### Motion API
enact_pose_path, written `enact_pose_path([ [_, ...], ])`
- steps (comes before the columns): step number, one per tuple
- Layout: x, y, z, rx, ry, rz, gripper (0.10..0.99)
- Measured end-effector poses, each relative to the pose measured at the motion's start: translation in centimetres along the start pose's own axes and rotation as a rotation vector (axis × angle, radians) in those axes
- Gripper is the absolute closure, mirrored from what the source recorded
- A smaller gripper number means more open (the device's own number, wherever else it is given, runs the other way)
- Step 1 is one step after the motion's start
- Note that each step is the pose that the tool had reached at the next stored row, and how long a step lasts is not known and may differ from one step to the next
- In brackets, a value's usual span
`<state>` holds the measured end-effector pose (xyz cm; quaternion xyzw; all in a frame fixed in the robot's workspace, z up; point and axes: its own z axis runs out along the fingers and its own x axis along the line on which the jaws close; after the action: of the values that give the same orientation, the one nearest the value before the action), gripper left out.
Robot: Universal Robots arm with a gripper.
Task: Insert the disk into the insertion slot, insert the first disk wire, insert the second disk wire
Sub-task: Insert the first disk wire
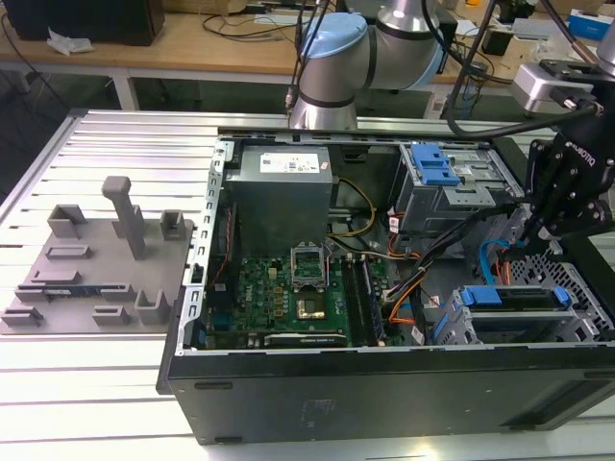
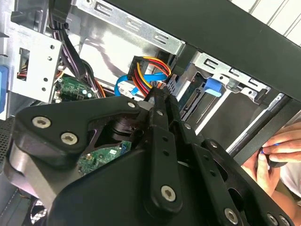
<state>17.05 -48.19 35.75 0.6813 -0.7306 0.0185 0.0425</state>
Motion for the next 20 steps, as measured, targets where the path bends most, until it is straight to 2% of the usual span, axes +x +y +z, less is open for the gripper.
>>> enact_pose_path([
  [7,-0.07,-0.05,-0.01,0.001,0.0115,-0.005,0.922],
  [13,-0.03,-0.11,0.01,0.001,0.0131,-0.005,0.922],
  [17,0.47,-0.14,0.04,0.001,0.0135,-0.005,0.922],
  [20,1.56,-0.22,0.16,0.001,0.0121,-0.005,0.922],
])
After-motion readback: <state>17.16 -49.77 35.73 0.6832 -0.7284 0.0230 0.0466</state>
